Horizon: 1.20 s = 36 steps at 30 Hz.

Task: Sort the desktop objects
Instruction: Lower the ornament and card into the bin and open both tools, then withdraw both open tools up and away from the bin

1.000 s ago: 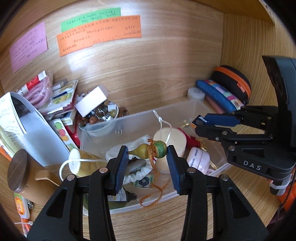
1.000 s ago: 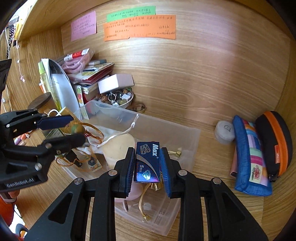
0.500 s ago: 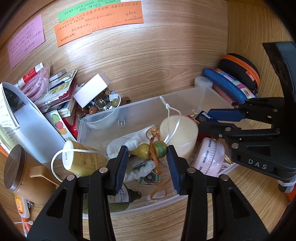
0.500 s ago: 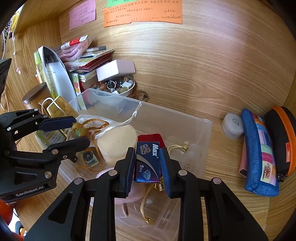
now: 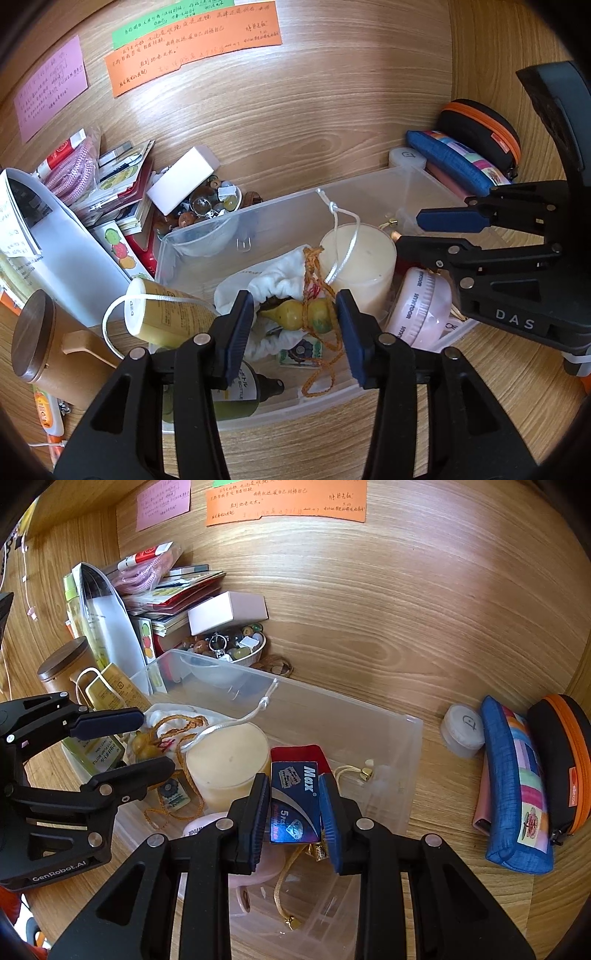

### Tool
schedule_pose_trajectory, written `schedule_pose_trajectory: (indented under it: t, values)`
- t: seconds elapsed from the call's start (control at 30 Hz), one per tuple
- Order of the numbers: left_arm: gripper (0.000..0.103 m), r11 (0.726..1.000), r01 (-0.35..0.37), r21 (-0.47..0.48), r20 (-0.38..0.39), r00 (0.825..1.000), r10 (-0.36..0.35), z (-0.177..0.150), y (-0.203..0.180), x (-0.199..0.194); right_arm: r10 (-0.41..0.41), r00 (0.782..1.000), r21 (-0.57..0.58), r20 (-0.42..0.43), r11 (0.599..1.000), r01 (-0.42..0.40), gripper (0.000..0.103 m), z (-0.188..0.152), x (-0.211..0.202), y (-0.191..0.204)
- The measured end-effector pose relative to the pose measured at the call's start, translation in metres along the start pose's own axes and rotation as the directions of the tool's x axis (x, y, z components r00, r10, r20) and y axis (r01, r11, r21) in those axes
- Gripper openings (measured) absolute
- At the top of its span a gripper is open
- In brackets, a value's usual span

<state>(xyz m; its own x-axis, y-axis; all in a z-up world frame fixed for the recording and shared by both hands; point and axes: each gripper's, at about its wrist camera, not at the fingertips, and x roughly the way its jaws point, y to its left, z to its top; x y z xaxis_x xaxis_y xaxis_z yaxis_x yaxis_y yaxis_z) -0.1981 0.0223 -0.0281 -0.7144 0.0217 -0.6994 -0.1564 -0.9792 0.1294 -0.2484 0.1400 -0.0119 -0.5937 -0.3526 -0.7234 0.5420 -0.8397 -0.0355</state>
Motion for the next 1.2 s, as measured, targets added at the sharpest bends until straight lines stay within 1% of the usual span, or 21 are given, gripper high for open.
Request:
schedule_pose_trajectory:
  t: [0.13,0.47,0.53,0.6,0.63,0.7,0.9,0.97,1.07,1.1,1.13,1.17,1.2]
  values:
    - [0.046,1.0,0.001,-0.001,0.005,1.0,-0.001,-0.001,0.0,-0.004,-0.012,1.0,-0.003,0.017,1.0,0.012,0.034,0.0,-0.006,0.001]
    - [0.046,1.0,-0.011,-0.011,0.027,1.0,0.011,-0.002,0.003,-0.018,-0.035,0.997,-0.015,0.062,0.999,0.036,0.039,0.002,-0.025,0.004]
    - [0.047,1.0,-0.013,-0.014,0.033,0.999,0.014,-0.002,0.005,-0.022,-0.039,0.997,-0.011,0.069,0.999,0.04,0.042,0.002,-0.029,0.003]
    - [0.059,1.0,-0.017,-0.019,0.043,0.999,0.018,-0.003,0.006,-0.027,-0.045,0.996,-0.006,0.077,0.999,0.046,0.046,0.003,-0.034,0.002]
    - [0.068,0.999,-0.024,-0.021,0.056,0.998,0.025,-0.004,0.006,-0.031,-0.048,0.995,-0.004,0.082,0.999,0.048,0.048,0.002,-0.036,0.002]
    - [0.069,0.999,-0.032,-0.018,0.073,0.997,0.033,-0.004,0.005,-0.036,-0.05,0.995,0.0,0.091,0.999,0.05,0.05,0.002,-0.042,0.002]
    - [0.07,0.999,-0.046,-0.017,0.089,0.995,0.047,-0.005,0.003,-0.049,-0.067,0.991,0.009,0.114,0.998,0.066,0.055,0.0,-0.058,0.004]
    - [0.073,0.998,-0.055,-0.02,0.097,0.994,0.056,-0.006,0.003,-0.055,-0.068,0.99,0.013,0.121,0.998,0.067,0.056,-0.001,-0.063,0.004]
    - [0.075,0.997,-0.071,-0.023,0.112,0.991,0.074,-0.008,0.001,-0.063,-0.073,0.989,0.017,0.132,0.997,0.071,0.057,-0.004,-0.071,0.005]
    - [0.076,0.997,-0.073,-0.025,0.115,0.99,0.075,-0.008,0.001,-0.066,-0.075,0.988,0.02,0.135,0.997,0.073,0.059,-0.004,-0.074,0.005]
    - [0.081,0.997,-0.077,-0.029,0.12,0.989,0.08,-0.009,0.002,-0.069,-0.076,0.987,0.022,0.138,0.997,0.074,0.064,-0.005,-0.077,0.006]
    - [0.088,0.996,-0.084,-0.035,0.127,0.988,0.088,-0.01,0.002,-0.072,-0.079,0.987,0.026,0.143,0.997,0.076,0.066,-0.006,-0.08,0.006]
    - [0.091,0.995,-0.095,-0.041,0.138,0.985,0.099,-0.011,0.002,-0.076,-0.083,0.985,0.029,0.148,0.996,0.08,0.071,-0.006,-0.083,0.006]
